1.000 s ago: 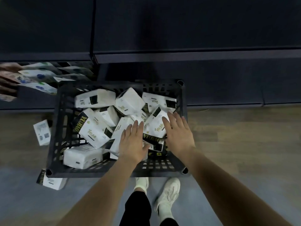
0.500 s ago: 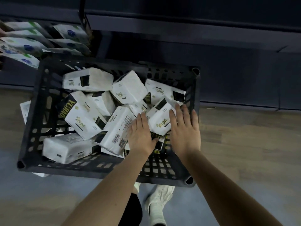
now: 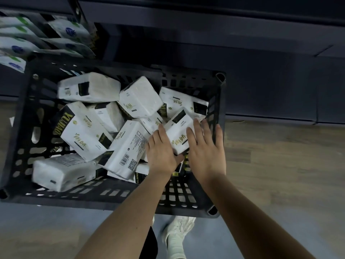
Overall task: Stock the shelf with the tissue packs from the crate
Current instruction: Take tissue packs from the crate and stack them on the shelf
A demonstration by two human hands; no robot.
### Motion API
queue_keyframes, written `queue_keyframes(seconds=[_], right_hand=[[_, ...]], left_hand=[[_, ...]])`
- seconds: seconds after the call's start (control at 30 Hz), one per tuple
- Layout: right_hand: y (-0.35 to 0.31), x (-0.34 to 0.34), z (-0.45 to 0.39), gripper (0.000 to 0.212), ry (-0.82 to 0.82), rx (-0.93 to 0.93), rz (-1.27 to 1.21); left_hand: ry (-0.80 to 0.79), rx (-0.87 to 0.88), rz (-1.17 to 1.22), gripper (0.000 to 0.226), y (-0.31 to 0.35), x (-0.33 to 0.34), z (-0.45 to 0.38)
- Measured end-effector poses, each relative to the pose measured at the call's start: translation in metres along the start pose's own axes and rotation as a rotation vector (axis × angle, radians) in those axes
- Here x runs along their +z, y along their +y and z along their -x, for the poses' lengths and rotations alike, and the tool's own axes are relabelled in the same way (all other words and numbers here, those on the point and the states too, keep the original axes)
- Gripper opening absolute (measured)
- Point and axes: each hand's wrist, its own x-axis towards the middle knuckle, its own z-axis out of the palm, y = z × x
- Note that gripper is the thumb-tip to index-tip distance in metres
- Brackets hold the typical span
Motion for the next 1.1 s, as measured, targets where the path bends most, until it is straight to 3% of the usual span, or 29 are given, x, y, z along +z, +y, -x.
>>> queue_keyframes(seconds=[0.17,0.57,0.8,1.1], right_hand=[[0.004,0.002,0.0,0.063,0.14,0.001,-0.122],[0.026,-0.071,0.035,0.114,0.12,-0.008,-0.124],[0.052,-0.153,0.061,0.112,0.235,0.028,-0.248],[0.1,-0.296,0.08,0.112,0.484,0.115,-0.243]], left_hand=[[0.011,0.071,-0.062,0.111,-0.011,-0.028,0.005],[-0.054,0.303,-0.339,0.116,-0.012,-0.133,0.051],[0.071,0.456,-0.411,0.127,0.019,-0.22,0.08],[0.302,0.615,-0.496,0.109,0.092,-0.363,0.103]])
